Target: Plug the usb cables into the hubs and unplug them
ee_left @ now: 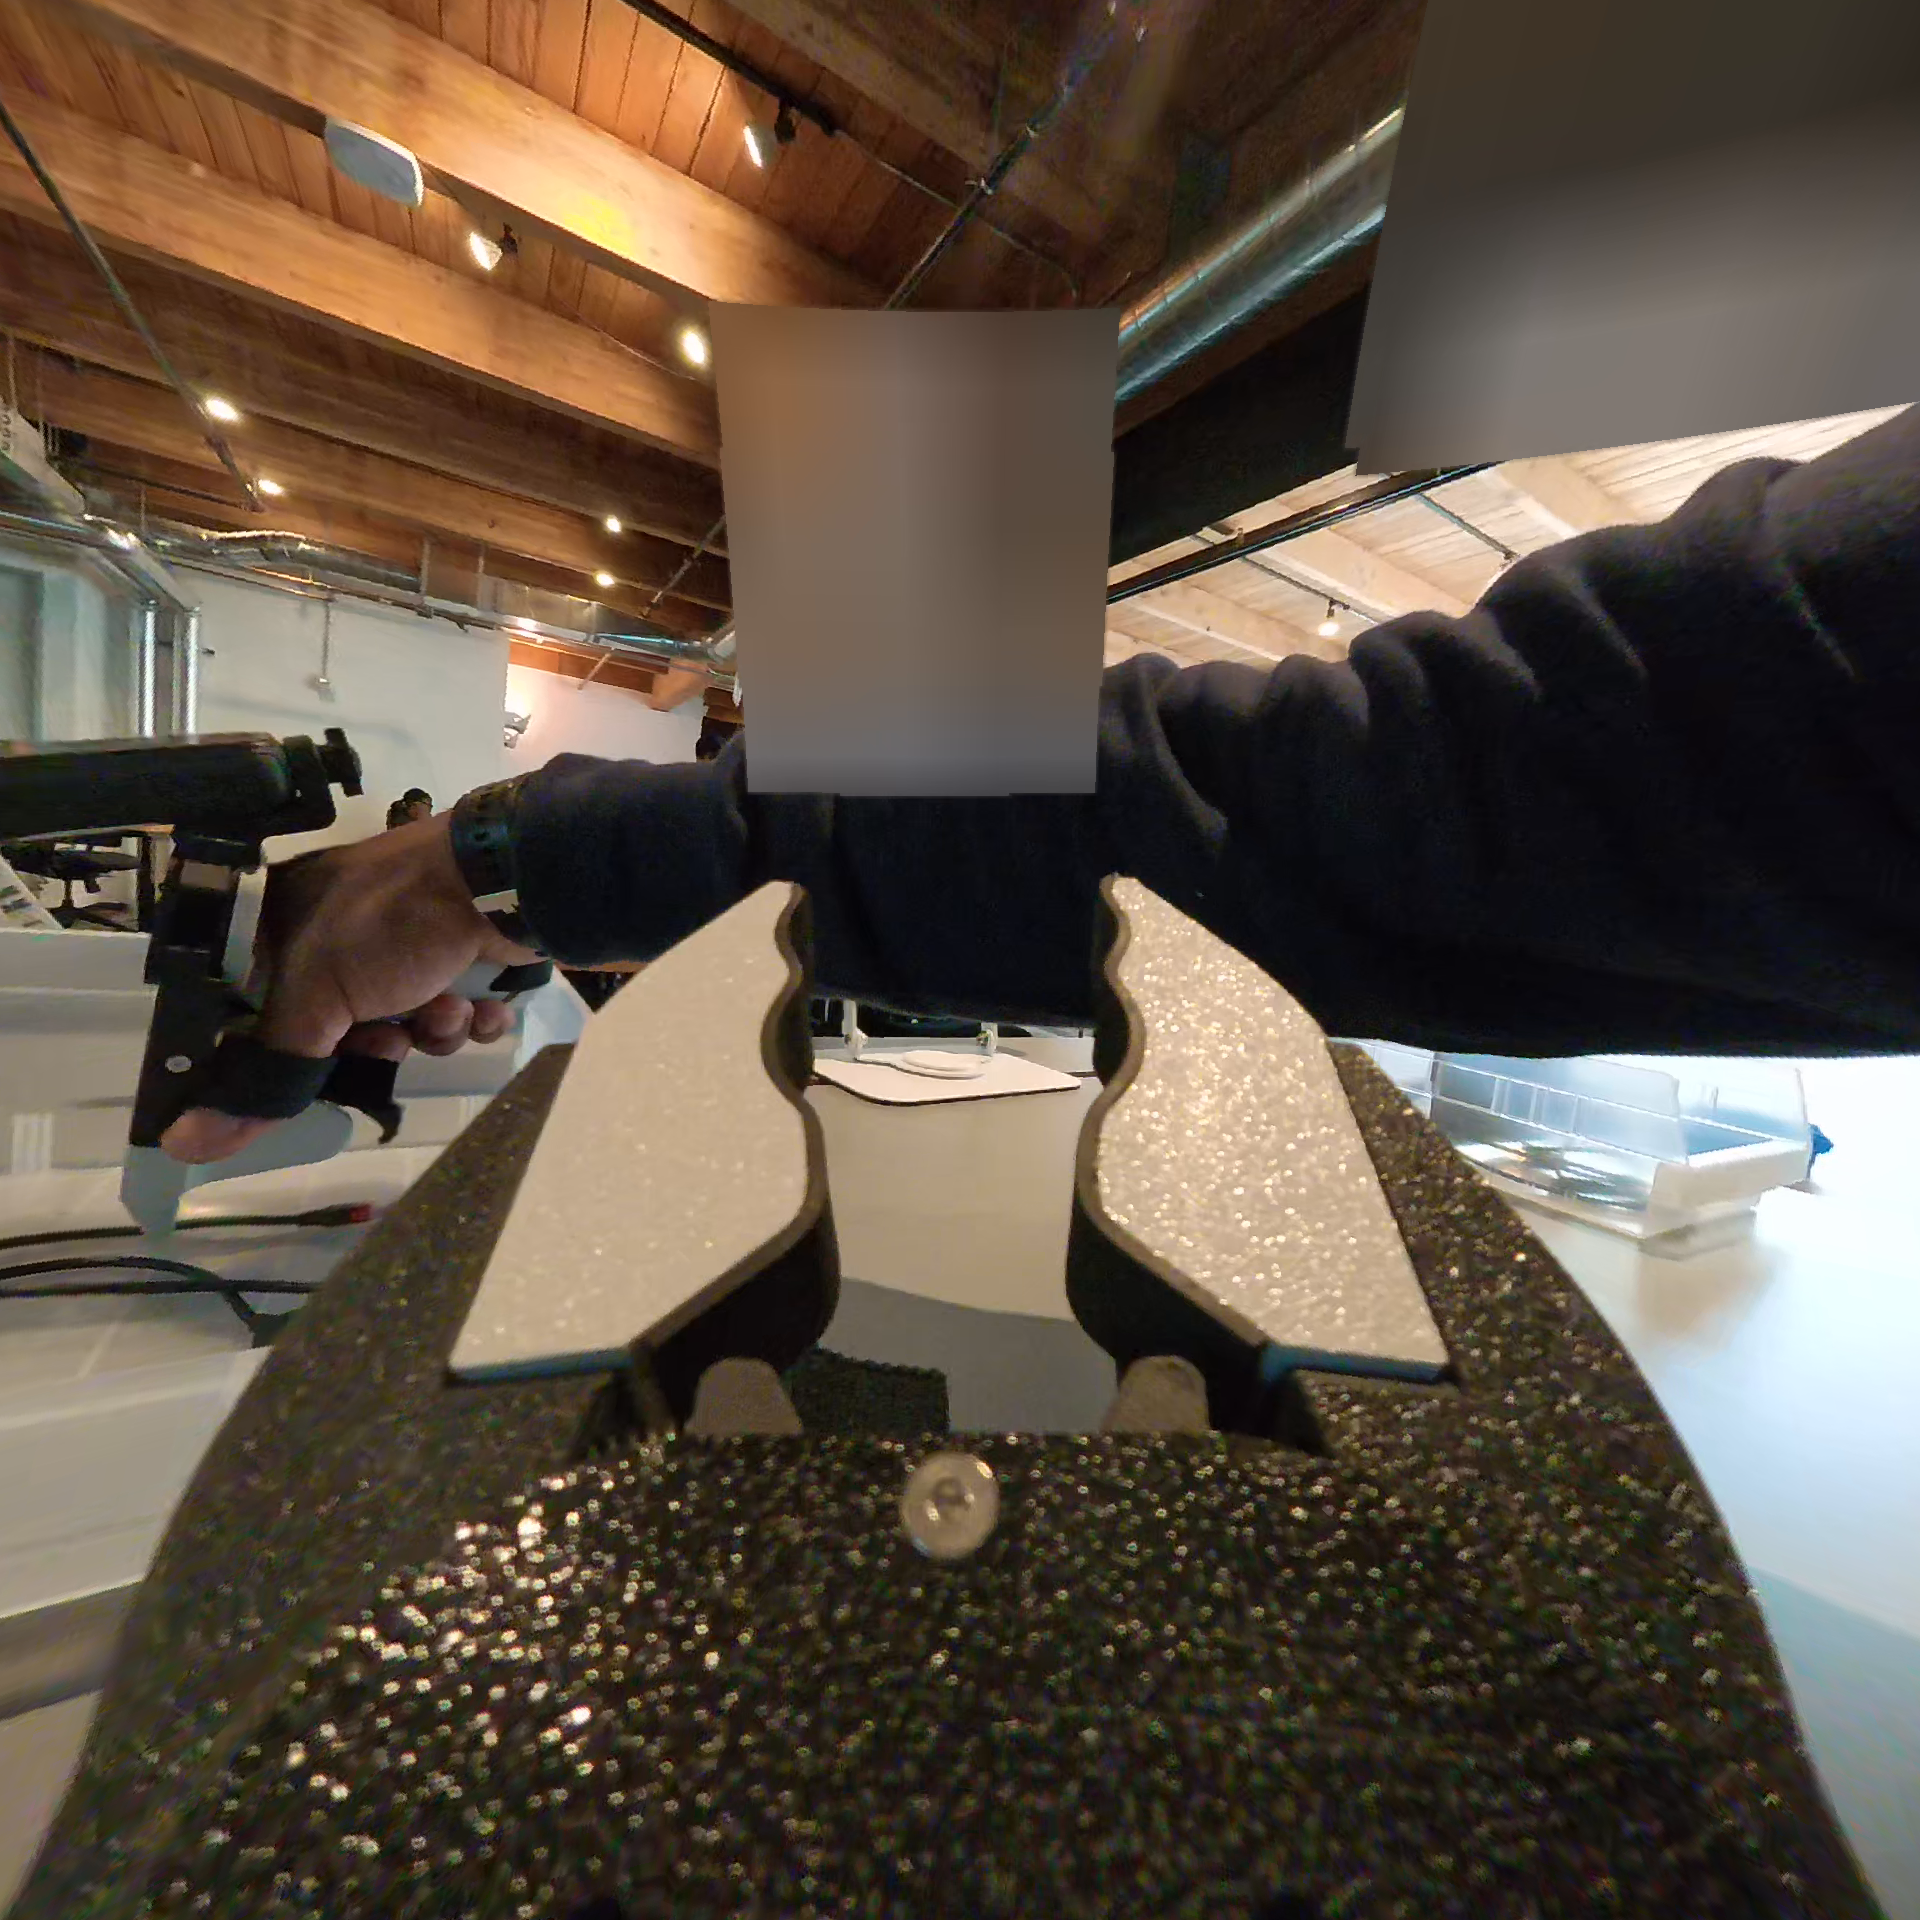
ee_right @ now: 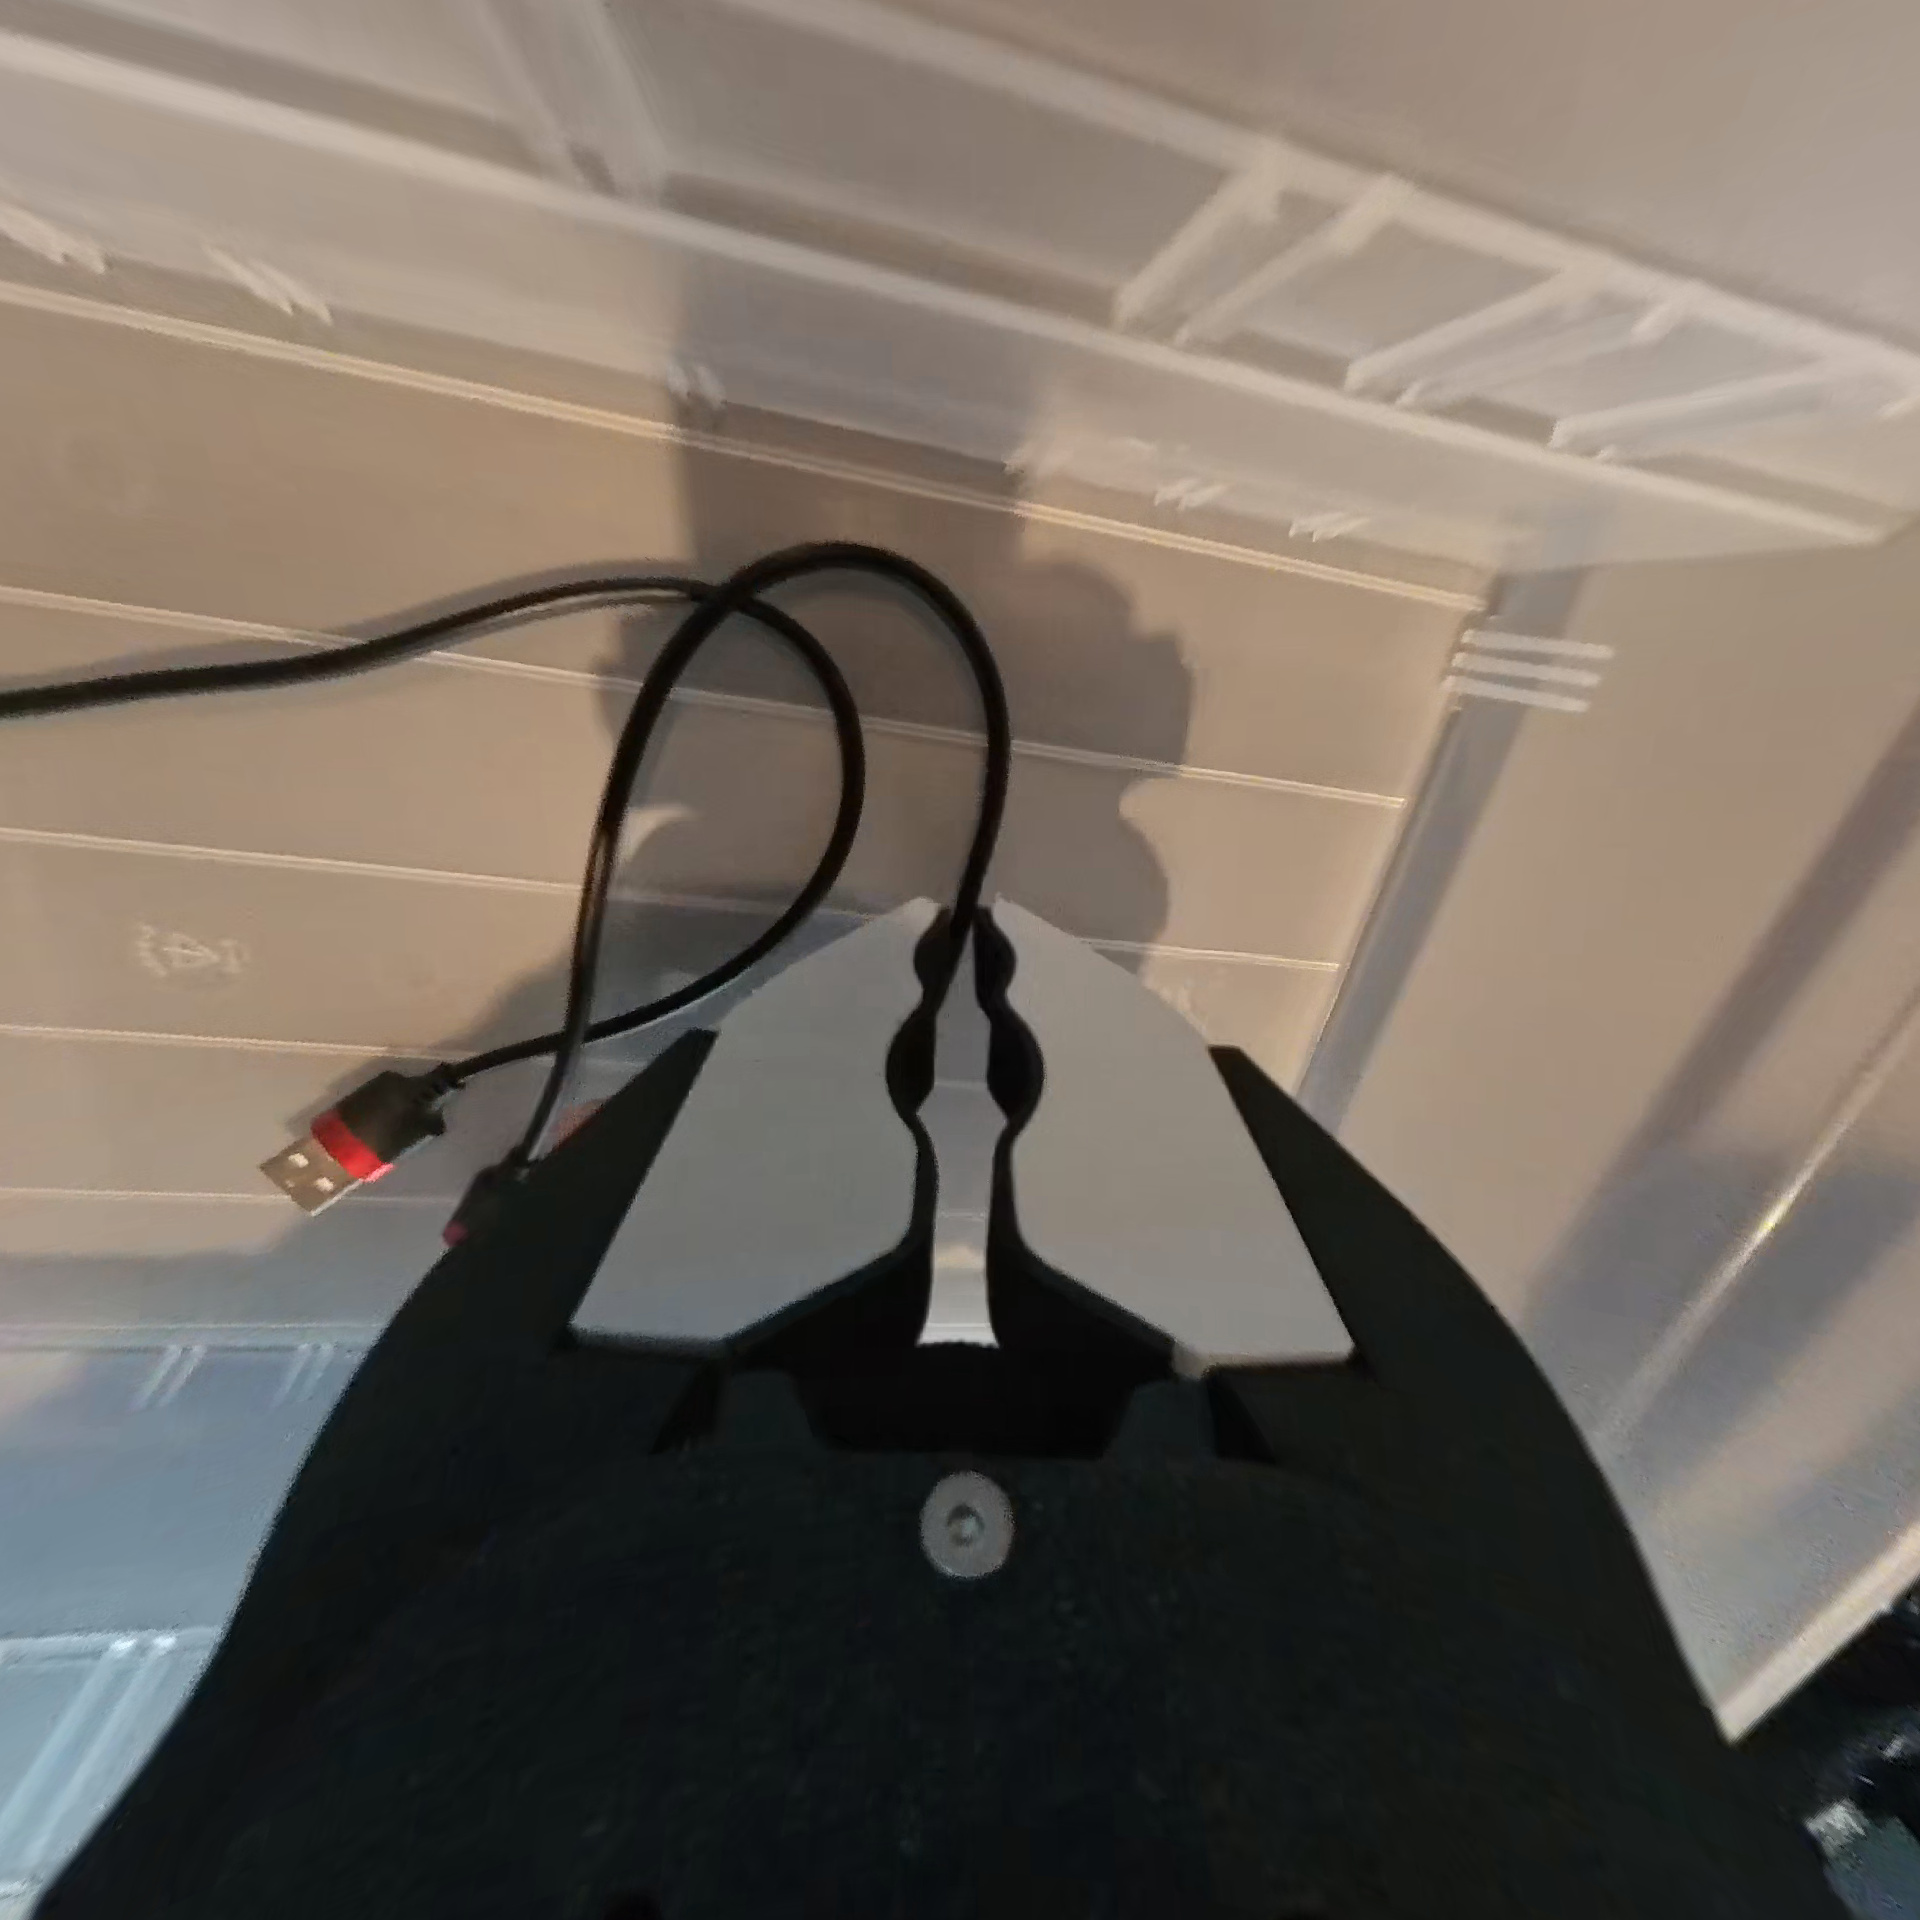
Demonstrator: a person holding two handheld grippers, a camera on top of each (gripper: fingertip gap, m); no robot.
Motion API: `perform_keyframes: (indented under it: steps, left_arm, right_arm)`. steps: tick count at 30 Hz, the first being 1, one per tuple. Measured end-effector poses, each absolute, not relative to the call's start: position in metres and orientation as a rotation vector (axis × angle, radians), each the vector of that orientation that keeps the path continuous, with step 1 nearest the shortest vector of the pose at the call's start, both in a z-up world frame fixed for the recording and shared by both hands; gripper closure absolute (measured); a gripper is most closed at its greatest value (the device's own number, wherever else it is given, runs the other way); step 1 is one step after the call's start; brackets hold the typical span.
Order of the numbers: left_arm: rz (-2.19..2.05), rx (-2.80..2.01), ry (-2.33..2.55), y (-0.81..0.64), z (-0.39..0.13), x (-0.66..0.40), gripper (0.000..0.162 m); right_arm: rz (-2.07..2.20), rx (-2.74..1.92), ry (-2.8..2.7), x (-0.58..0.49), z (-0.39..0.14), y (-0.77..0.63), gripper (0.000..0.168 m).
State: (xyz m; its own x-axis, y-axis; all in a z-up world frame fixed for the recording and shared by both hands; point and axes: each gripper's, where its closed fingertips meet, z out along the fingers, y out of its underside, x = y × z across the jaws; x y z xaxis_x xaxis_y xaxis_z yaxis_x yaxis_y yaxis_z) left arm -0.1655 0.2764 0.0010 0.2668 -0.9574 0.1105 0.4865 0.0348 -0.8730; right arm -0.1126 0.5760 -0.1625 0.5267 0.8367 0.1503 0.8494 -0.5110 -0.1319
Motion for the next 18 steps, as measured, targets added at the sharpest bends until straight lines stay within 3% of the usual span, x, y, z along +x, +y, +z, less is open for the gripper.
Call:
perform_keyframes:
  steps: [10,18]
  left_arm:
    - [-1.253,-0.979,0.572,0.279,0.002,-0.17,0.113]
    - [-1.269,-0.991,0.571,0.28,0.0,-0.169,0.115]
  right_arm:
    - [-0.237,-2.524,-1.443,-0.108,-0.148,0.573,0.166]
    - [-0.068,-2.085,-1.258,-0.133,-0.035,0.538,0.166]
